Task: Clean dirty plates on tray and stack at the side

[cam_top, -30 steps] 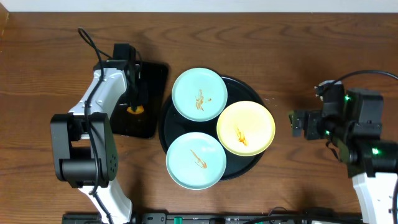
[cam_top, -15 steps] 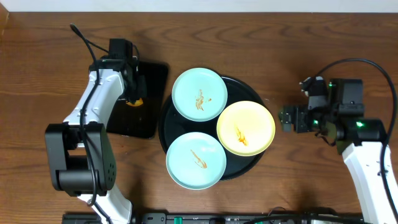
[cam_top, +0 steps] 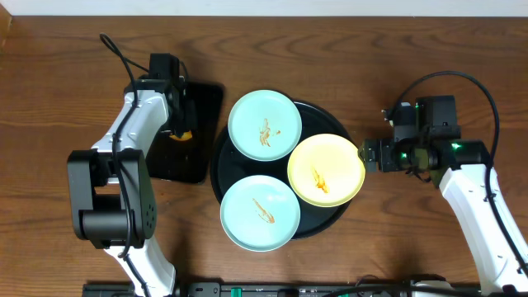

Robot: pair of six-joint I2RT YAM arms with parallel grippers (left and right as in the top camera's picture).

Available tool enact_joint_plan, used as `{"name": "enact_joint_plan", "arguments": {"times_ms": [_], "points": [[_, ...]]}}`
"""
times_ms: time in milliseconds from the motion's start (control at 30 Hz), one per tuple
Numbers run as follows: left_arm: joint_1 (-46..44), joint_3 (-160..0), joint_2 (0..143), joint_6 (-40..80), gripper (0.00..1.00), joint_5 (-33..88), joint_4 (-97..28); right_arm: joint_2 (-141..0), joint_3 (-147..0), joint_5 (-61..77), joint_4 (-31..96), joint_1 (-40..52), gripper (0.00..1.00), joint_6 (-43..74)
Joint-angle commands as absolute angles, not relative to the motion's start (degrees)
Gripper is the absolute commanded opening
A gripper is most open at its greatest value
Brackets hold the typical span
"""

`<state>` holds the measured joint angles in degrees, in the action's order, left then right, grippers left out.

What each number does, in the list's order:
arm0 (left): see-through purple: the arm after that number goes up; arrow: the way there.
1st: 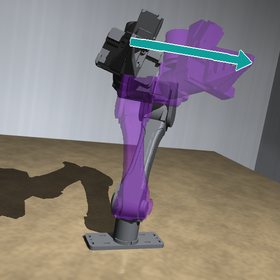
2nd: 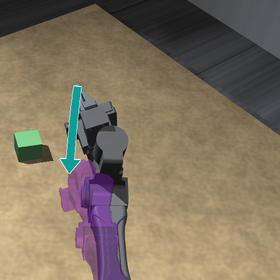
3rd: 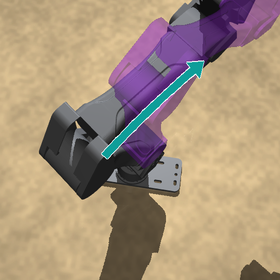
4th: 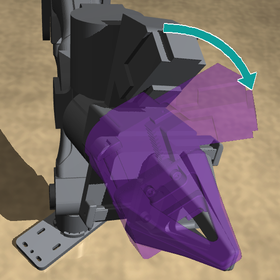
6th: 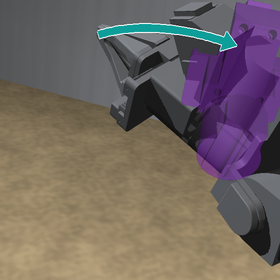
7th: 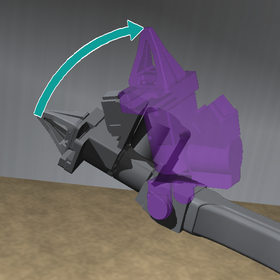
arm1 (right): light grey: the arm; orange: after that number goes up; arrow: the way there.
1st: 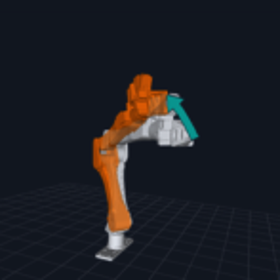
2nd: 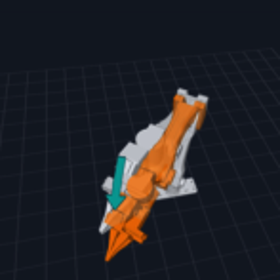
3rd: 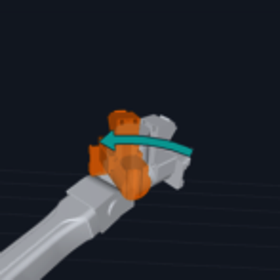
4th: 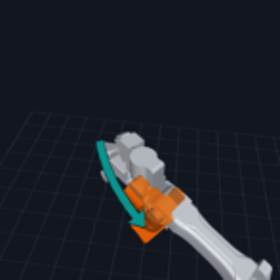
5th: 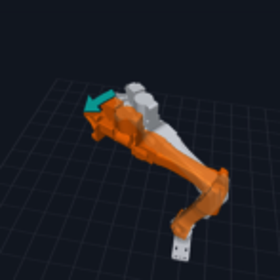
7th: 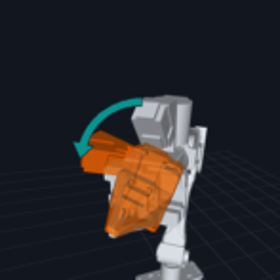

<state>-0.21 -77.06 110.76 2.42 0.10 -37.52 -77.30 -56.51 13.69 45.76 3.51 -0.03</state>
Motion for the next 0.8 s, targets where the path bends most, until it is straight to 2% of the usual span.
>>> {"name": "enact_joint_plan", "arguments": {"times_ms": [0,33,367,467,533,767], "points": [[0.08,-77.1,111.24,2.87,0.11,0.62,-37.08,-77.54,-57.63,13.34,45.65,3.84,0.92,0.78],[0.08,-77.1,111.24,2.9,0.08,0.78,-37.21,-77.54,-57.63,13.34,45.65,3.84,0.92,0.8],[0.08,-79.66,105.19,2.92,0.07,5.61,-44.93,-78.08,-57.6,13.37,45.84,3.84,0.91,0.78],[0.08,-79.64,100.9,2.85,0.07,6.33,-47.16,-79.29,-57.58,13.45,45.67,3.84,0.84,0.8],[0.08,-79.64,98.5,2.85,0.07,8.56,-47.64,-80.42,-57.58,13.58,45.39,3.84,0.75,0.8],[-0.1,-79.64,92.68,2.83,0.08,20.25,-48.27,-85.97,-57.58,15.09,43.86,3.86,0.62,1.26]]}}
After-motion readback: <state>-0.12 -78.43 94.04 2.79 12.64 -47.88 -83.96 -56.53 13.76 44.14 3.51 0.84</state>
